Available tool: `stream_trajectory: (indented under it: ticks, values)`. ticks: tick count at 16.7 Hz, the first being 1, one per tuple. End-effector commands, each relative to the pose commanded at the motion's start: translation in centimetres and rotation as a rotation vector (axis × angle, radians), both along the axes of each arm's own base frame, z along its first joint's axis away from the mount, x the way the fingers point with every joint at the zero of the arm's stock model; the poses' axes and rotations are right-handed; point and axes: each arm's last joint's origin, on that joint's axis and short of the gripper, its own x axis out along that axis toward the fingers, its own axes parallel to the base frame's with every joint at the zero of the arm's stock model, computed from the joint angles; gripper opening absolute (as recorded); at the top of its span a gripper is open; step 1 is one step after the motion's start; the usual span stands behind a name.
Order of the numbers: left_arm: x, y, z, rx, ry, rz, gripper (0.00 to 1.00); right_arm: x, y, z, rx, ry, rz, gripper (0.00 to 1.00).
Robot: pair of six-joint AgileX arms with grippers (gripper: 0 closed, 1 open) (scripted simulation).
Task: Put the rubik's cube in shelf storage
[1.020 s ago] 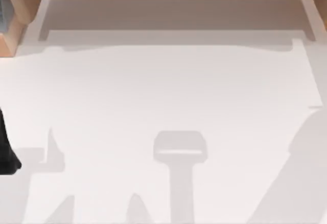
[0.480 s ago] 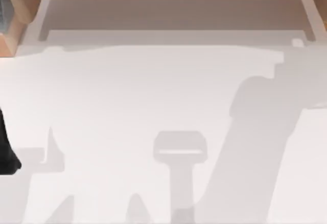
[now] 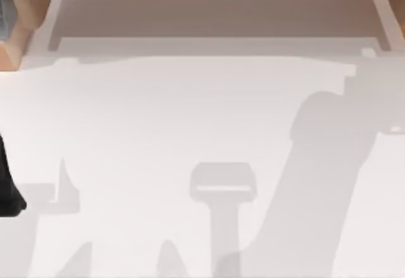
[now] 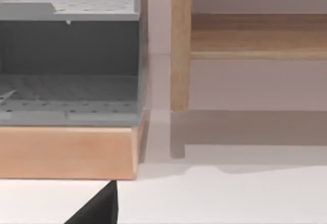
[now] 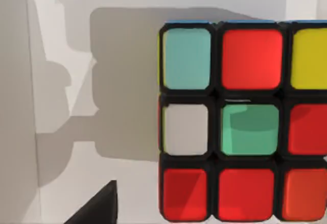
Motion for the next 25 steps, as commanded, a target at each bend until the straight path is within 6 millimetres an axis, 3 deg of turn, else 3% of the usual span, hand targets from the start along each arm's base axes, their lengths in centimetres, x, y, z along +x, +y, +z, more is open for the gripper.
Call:
stream_trajectory:
  ticks: [5,9,22,25]
  values:
    - [0.0,0.0,0.0,0.000,0.000,0.000,1.00,1.7,0.0,-4.7,-0.001,-0.004,0.000,1.00]
    - [0.0,0.0,0.0,0.000,0.000,0.000,1.00,1.8,0.1,-5.1,-0.001,-0.002,0.000,1.00]
    - [0.0,0.0,0.0,0.000,0.000,0.000,1.00,1.8,0.1,-5.1,-0.001,-0.002,0.000,0.02]
    - [0.0,0.0,0.0,0.000,0.000,0.000,1.00,1.8,0.1,-5.1,-0.001,-0.002,0.000,0.00]
